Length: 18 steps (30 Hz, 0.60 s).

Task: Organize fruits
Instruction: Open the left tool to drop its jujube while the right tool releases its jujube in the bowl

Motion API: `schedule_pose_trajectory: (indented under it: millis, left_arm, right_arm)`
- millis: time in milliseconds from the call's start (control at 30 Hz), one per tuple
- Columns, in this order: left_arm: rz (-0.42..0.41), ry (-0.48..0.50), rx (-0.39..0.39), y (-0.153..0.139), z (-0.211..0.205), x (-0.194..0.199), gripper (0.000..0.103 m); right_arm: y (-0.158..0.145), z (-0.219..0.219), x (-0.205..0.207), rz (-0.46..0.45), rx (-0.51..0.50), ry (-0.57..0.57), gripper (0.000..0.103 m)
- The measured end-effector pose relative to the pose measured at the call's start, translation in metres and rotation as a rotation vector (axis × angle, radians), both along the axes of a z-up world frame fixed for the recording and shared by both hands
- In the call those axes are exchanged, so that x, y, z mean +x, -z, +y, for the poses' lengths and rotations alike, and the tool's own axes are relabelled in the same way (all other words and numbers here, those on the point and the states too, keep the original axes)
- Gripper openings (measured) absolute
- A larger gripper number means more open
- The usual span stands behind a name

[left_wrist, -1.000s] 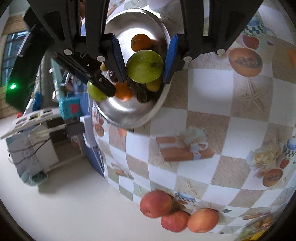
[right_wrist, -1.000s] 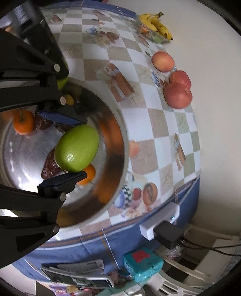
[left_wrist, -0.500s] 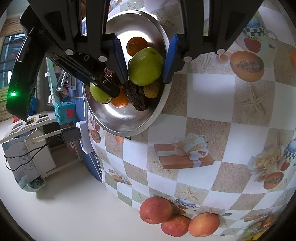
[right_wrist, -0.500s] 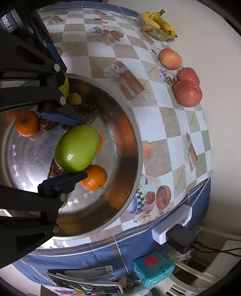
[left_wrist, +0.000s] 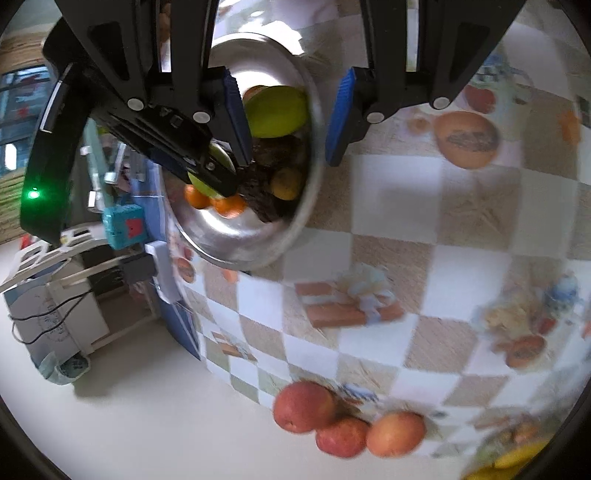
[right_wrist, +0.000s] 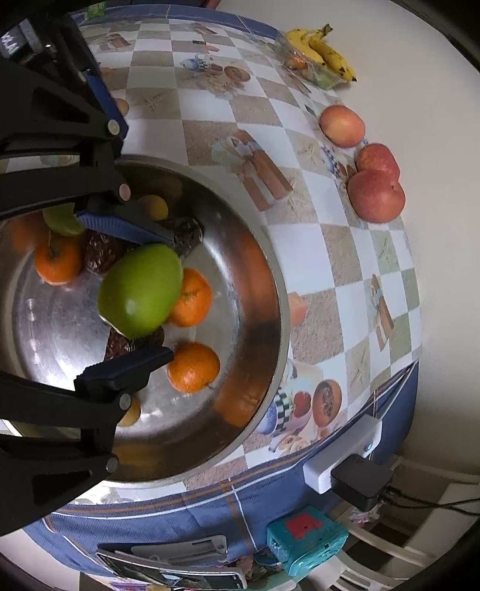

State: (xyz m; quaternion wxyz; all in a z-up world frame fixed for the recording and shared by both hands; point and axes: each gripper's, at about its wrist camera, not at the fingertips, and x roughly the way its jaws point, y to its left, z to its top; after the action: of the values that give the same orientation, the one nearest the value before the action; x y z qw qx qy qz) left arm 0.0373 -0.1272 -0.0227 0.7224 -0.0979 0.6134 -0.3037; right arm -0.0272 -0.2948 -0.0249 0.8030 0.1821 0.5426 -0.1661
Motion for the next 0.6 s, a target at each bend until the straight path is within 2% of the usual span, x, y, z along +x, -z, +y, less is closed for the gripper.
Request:
schedule_pose_trajectory:
  millis: [67, 200, 267, 333, 367, 433, 600]
  left_arm:
    - [-0.038, -0.026, 0.051, -0.001, 0.007, 0.002, 0.057]
    - [-0.090, -0.076, 0.140, 0.000, 0.022, 0.007, 0.062]
    - [-0.115, -0.111, 0.195, 0.003, 0.030, 0.010, 0.079]
    - [-0.126, -0.148, 0.238, 0.008, 0.039, 0.013, 0.090]
    - [-0.130, -0.158, 0.250, 0.009, 0.043, 0.014, 0.097]
    - [-0.145, -0.192, 0.277, 0.013, 0.053, 0.014, 0.103]
    - [-0.209, -0.241, 0.350, 0.012, 0.074, 0.011, 0.103]
  right_arm:
    - [-0.001, 0.004, 0.001, 0.003, -0.010, -0.011, 0.058]
    - [-0.002, 0.010, 0.003, 0.006, -0.042, -0.037, 0.058]
    - [-0.002, 0.013, 0.002, 0.006, -0.050, -0.048, 0.058]
    - [-0.001, 0.014, 0.002, 0.007, -0.056, -0.053, 0.059]
    - [0.000, 0.015, 0.002, 0.008, -0.063, -0.054, 0.068]
    - [0.001, 0.018, 0.001, 0.008, -0.069, -0.056, 0.080]
    - [0.001, 0.027, -0.002, -0.024, -0.070, -0.071, 0.086]
